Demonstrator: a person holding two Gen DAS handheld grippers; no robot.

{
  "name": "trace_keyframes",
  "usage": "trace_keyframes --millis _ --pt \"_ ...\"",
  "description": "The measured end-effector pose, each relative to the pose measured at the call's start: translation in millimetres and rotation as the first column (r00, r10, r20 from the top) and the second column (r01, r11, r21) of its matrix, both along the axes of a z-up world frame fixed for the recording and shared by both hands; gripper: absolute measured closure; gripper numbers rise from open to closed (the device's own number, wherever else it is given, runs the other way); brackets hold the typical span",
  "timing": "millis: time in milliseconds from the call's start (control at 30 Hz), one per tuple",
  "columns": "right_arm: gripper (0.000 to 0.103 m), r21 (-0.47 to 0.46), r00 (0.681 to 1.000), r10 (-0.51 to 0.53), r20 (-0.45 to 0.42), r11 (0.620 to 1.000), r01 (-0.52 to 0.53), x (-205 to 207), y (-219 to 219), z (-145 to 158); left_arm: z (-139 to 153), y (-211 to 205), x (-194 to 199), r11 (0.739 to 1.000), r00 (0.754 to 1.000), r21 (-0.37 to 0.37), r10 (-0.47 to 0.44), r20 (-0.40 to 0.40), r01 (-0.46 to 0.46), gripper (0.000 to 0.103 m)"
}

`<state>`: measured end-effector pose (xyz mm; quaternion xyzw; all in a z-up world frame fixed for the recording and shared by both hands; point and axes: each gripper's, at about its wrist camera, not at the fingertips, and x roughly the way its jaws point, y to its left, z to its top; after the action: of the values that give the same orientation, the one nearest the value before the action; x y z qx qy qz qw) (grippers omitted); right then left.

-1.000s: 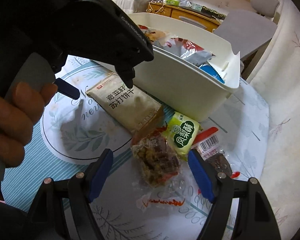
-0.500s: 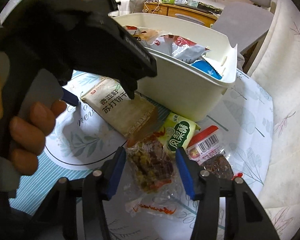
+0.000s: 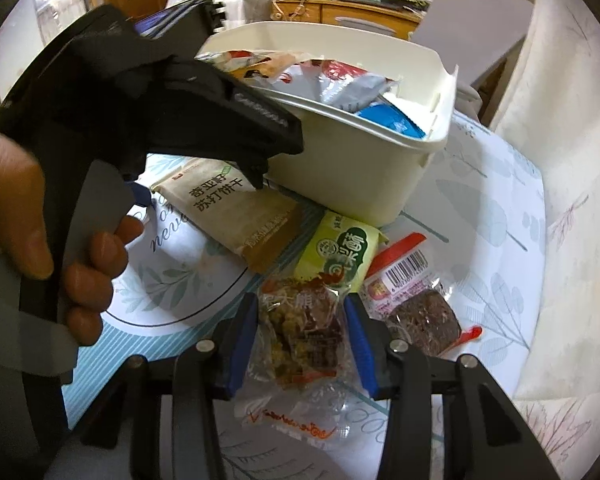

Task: Organize snacks
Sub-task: 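Grasp the brown paper biscuit bag with left tool while right tool grasps clear nut bag, then lift biscuit bag over the box with left tool while right tool carries nut bag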

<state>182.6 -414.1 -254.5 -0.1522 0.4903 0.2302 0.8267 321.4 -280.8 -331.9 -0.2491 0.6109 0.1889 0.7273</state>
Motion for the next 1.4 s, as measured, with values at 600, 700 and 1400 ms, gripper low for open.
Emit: trace_keyframes --millis 600,700,1400 --pt "0.059 0.01 0.984 -0.171 -0.045 0.985 0.172 5.1 -24.4 21.4 5.6 29.4 -13.0 0.994 0.994 -0.109 0.002 -0.109 -0.014 0.025" --pt "0.06 0.002 0.98 -0.193 -0.036 0.981 0.194 2.0 -28.9 28.3 10.4 26.9 -13.9 0.989 0.995 -0.149 -0.021 -0.1 0.006 0.043" --pt "0.059 0.031 0.959 -0.283 0.031 0.959 0.282 -48.6 -18.1 70.4 9.8 79.1 -97.0 0.938 0.988 -0.345 -0.092 -0.124 0.044 0.073"
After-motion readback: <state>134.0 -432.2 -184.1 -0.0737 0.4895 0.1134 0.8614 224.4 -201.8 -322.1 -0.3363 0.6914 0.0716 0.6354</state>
